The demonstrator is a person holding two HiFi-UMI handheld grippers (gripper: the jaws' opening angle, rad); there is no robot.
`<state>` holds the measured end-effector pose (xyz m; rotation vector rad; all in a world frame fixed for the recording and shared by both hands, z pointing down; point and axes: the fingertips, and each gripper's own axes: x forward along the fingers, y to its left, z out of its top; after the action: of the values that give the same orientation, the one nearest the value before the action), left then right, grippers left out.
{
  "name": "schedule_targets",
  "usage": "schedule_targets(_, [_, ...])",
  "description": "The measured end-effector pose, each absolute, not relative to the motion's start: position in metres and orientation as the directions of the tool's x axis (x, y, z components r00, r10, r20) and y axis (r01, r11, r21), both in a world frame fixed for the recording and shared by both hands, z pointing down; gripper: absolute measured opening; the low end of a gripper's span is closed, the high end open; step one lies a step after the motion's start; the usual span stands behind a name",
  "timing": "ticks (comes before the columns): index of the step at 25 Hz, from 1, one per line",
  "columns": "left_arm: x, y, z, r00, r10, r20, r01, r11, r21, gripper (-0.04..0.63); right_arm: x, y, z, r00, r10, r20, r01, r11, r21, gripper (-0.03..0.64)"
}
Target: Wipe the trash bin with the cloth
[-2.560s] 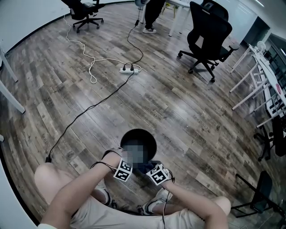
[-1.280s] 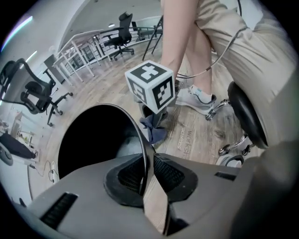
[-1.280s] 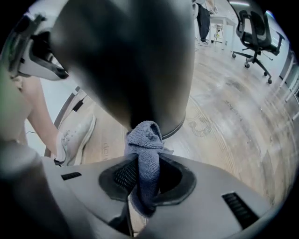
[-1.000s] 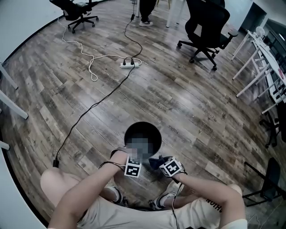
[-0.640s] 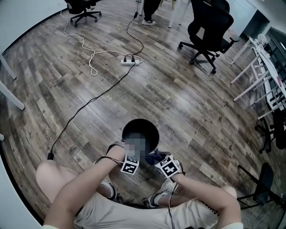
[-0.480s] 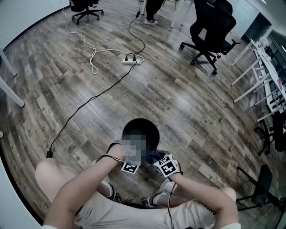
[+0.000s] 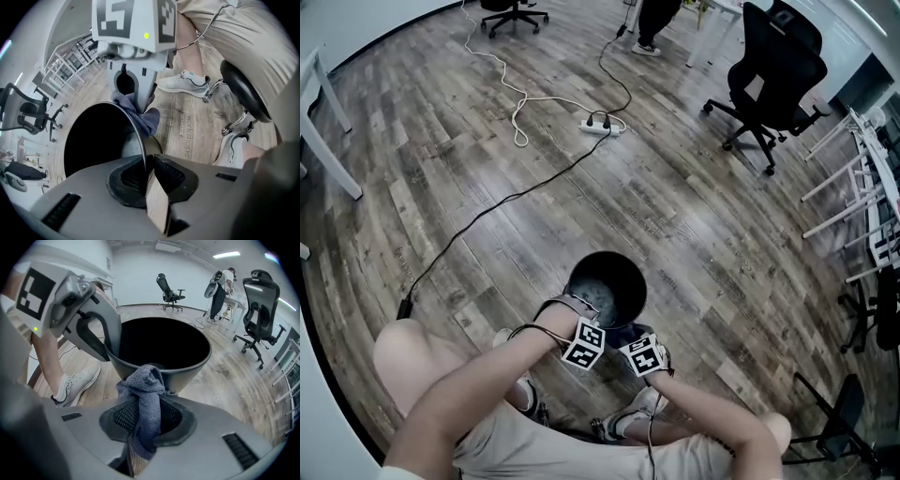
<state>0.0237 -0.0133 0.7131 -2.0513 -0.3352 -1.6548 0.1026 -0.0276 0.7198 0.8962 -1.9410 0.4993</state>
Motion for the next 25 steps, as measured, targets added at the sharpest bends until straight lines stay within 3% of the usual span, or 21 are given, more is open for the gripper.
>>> schedule_targets(18, [0.032, -0.014, 0.712, 0.273, -0.113, 0.955, 0.388, -0.896, -0.217, 0.049, 0.098, -0.041, 0.885, -0.305, -0.380, 0.873, -0.839, 0.542, -0.057, 0.083])
schedule_targets(25, [0.035, -0.015, 0.707, 0.296, -0.080, 0.952, 0.327, -0.928, -0.180, 0.050, 0.102, -0.031, 0.883, -0.329, -0.347, 0.878, -0.833, 0.544, -0.098, 0.083])
